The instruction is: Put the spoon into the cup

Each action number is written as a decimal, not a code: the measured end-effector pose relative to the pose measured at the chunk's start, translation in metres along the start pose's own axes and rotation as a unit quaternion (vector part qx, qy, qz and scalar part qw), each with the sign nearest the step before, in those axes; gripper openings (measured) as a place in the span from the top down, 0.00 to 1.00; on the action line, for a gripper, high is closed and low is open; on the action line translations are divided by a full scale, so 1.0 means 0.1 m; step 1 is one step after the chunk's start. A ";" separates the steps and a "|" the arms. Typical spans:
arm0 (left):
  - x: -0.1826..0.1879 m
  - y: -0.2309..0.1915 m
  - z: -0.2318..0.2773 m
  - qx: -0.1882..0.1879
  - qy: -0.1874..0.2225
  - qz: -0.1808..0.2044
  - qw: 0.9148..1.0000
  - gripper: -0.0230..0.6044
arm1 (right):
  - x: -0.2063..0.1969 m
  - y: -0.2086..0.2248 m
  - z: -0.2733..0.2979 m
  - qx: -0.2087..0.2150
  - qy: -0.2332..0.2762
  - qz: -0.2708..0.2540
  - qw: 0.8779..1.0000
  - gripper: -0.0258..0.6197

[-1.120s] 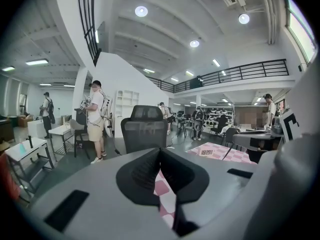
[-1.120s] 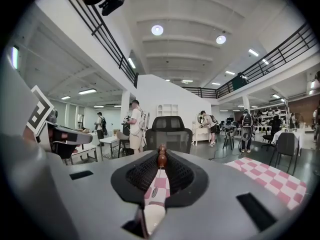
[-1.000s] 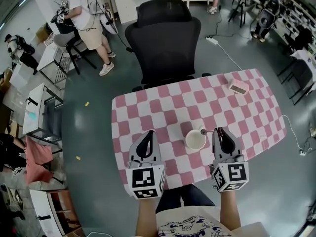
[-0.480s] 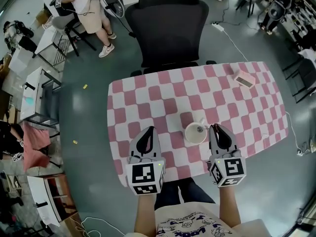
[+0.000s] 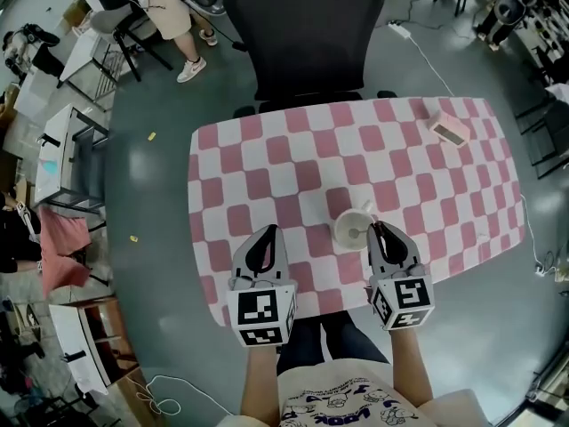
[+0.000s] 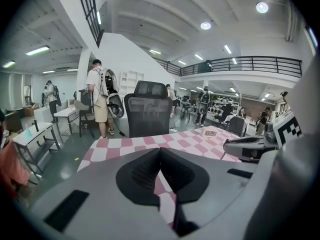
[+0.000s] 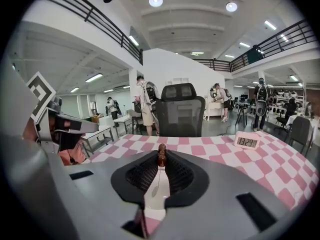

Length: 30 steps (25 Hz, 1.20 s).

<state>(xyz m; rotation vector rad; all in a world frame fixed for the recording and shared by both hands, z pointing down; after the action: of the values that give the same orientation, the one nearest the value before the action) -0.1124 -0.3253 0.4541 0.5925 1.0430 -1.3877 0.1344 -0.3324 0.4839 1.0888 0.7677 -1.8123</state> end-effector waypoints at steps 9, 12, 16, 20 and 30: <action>-0.20 -0.04 0.08 0.012 -0.020 -0.005 1.000 0.94 | -0.32 -0.04 0.20 0.027 -0.033 0.001 0.999 0.88; -0.23 -0.06 0.11 0.016 -0.024 -0.007 1.000 0.94 | -0.40 -0.05 0.26 0.033 -0.041 0.003 0.999 0.88; -0.29 -0.07 0.13 0.018 -0.030 -0.011 0.999 0.94 | -0.48 -0.07 0.32 0.038 -0.052 0.005 0.998 0.88; -0.33 -0.08 0.14 0.019 -0.034 -0.013 0.999 0.94 | -0.54 -0.06 0.36 0.037 -0.056 0.006 0.998 0.88; -0.35 -0.07 0.19 0.020 -0.037 -0.017 0.999 0.94 | -0.55 0.02 0.42 0.015 -0.061 -0.023 0.998 0.86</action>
<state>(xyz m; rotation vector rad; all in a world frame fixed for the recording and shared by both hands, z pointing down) -0.1097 -0.3246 0.4941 0.5512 0.9704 -1.4525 0.1344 -0.3483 0.5515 0.9757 0.7011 -1.9158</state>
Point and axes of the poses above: the fingertips, and each gripper's own axes: z forward along the fingers, y to its right, x out of its top, the point moved 10 cm from there along -z, backward along the fingers, and after that the axes turned 9 degrees about -z, right-handed, at the moved point
